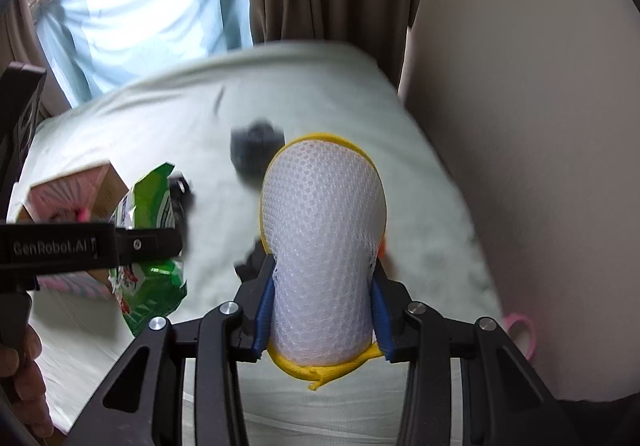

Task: Organize soft objects
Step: 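Carry the wipes and mesh pad over the box and release both inside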

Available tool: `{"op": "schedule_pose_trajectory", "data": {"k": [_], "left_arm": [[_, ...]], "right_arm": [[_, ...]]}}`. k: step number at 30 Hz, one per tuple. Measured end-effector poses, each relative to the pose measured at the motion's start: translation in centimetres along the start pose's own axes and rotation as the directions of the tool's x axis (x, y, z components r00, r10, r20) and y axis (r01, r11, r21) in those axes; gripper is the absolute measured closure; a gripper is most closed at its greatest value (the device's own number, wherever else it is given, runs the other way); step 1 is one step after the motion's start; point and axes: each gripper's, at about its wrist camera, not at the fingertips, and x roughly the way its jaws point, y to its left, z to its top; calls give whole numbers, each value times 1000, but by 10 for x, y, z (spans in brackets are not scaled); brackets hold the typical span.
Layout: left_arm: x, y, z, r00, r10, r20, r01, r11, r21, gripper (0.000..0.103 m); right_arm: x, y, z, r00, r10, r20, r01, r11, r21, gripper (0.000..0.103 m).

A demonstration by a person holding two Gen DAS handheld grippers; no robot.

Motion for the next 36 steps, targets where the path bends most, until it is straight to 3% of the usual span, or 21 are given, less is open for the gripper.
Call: {"op": "schedule_pose_trajectory", "data": {"k": [10, 18, 26, 32, 36], "left_arm": [[-143, 9, 26, 987, -18, 159, 12, 999, 44, 56], [-252, 62, 33, 954, 50, 295, -52, 999, -2, 56], [-326, 146, 33, 918, 158, 363, -131, 986, -98, 56], [-342, 213, 39, 914, 229, 335, -192, 972, -138, 56], [-331, 249, 43, 926, 258, 277, -219, 962, -165, 56]], "right_arm": [[-111, 54, 81, 990, 7, 139, -4, 1000, -21, 65], [-173, 130, 126, 972, 91, 216, -79, 995, -62, 65], [-181, 222, 148, 952, 214, 220, -186, 973, -139, 65], [-163, 287, 153, 947, 284, 148, -261, 953, -155, 65], [-136, 322, 150, 946, 321, 53, -311, 940, -142, 65]]}}
